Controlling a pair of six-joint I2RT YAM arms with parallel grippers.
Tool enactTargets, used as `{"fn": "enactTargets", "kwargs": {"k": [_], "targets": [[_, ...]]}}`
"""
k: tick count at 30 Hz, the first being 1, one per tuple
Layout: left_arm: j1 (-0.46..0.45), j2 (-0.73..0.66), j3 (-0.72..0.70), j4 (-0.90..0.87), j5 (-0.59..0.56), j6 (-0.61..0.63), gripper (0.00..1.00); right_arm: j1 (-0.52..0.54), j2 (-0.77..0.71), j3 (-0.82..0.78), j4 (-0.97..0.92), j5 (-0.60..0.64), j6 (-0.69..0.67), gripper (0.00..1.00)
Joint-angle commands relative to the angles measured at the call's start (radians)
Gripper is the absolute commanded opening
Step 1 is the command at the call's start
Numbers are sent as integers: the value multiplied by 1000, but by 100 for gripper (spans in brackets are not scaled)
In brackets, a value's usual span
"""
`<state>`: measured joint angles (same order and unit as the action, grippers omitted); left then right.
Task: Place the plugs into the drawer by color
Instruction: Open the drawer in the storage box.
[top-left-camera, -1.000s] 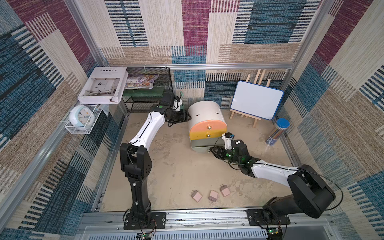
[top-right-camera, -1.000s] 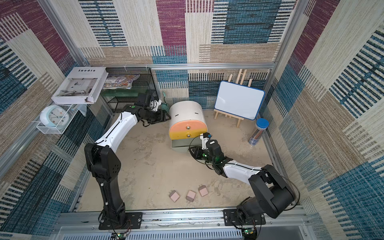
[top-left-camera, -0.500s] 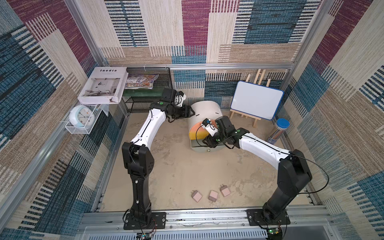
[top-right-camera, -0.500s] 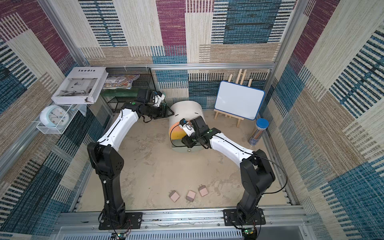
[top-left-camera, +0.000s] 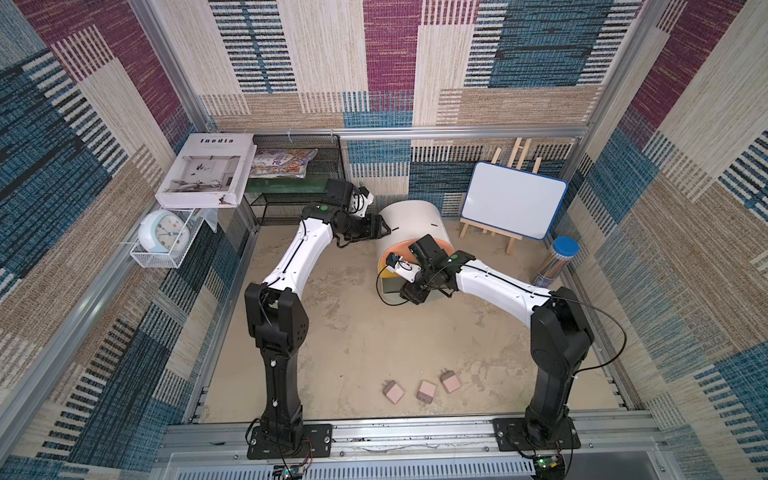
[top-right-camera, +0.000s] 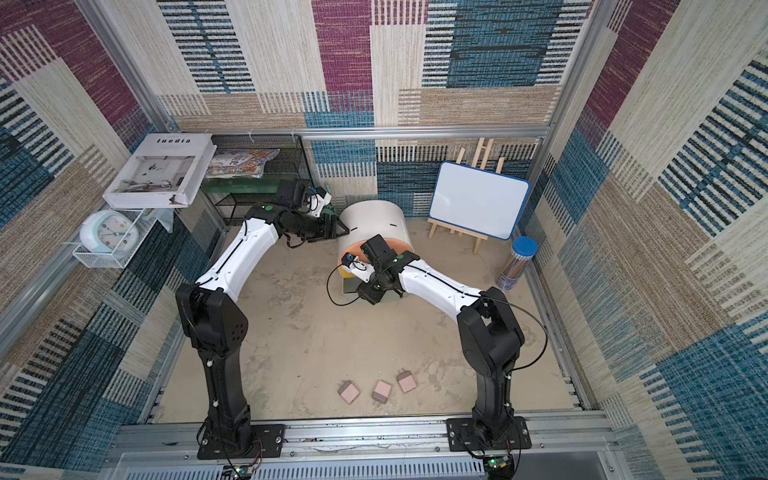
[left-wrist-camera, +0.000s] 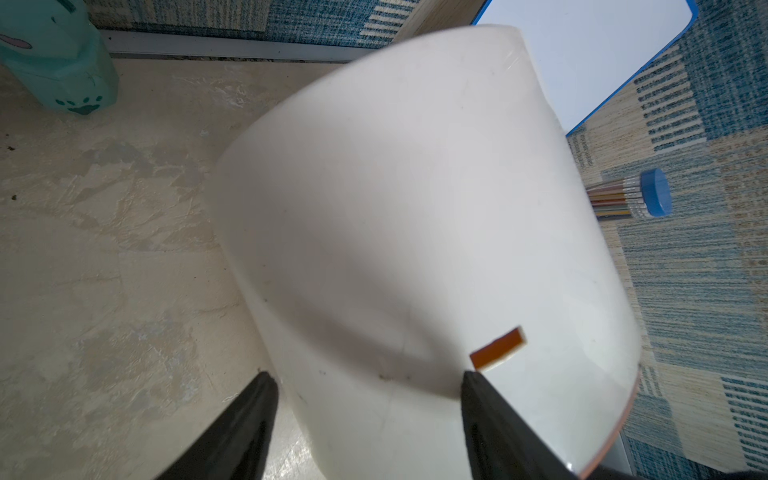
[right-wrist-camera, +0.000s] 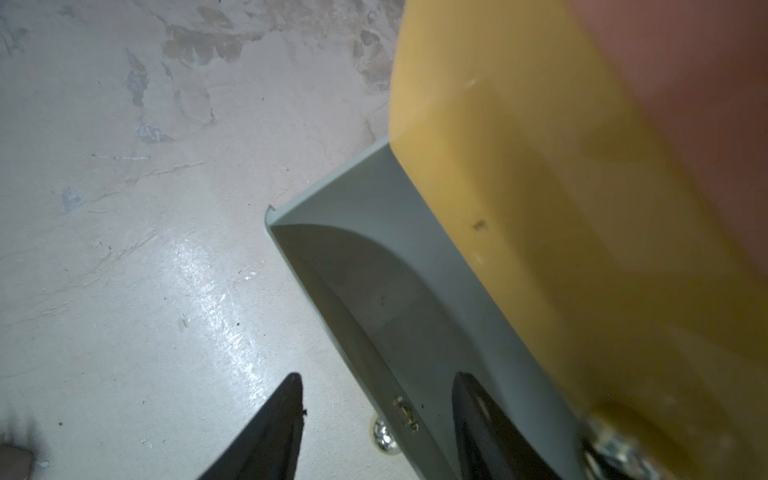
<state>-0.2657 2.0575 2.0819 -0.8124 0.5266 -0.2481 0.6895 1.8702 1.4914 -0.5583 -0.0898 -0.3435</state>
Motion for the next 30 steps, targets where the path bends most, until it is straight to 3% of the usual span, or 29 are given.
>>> {"fn": "enactTargets", "kwargs": {"k": [1,30], "targets": [[-1,11,-1,-8,0,-3,73,3,6,-9,-8,29,-17,61],[-1,23,-31,-8,-52,-11,73,92,-118,-219,10,1,50,56]]}}
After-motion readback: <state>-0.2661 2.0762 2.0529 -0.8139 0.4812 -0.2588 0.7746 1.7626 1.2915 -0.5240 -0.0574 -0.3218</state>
